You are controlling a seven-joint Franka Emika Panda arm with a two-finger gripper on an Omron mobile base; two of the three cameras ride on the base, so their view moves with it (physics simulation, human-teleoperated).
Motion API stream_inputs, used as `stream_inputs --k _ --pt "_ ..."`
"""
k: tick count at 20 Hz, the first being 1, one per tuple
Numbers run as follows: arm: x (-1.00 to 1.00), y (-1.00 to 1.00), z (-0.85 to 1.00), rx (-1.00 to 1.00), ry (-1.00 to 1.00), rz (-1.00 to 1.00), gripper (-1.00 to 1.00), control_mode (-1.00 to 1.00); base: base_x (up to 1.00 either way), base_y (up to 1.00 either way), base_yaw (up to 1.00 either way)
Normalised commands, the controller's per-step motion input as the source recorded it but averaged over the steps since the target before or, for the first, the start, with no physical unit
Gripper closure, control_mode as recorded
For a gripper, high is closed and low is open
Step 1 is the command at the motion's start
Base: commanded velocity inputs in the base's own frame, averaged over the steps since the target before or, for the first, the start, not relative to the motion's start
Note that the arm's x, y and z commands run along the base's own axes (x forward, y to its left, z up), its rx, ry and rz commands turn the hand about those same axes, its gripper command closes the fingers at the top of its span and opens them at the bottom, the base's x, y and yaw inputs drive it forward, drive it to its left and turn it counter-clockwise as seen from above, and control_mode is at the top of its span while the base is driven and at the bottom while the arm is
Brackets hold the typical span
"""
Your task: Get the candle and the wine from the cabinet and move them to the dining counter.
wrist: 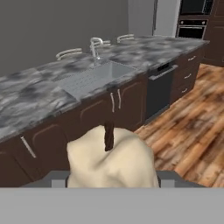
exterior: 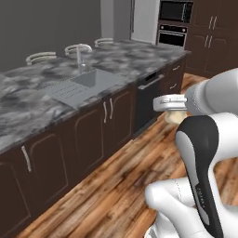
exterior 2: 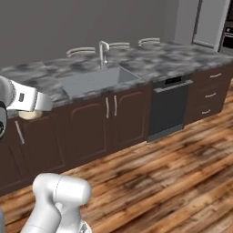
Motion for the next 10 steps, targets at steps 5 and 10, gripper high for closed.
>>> stream_inputs --k 5,10 --pt "0.0 0.0 0.0 0.0 0.0 0.0 1.0 1.0 0.9 -1.0 0.06" --pt "0.0 0.0 0.0 0.0 0.0 0.0 1.0 1.0 0.96 -1.0 0.07"
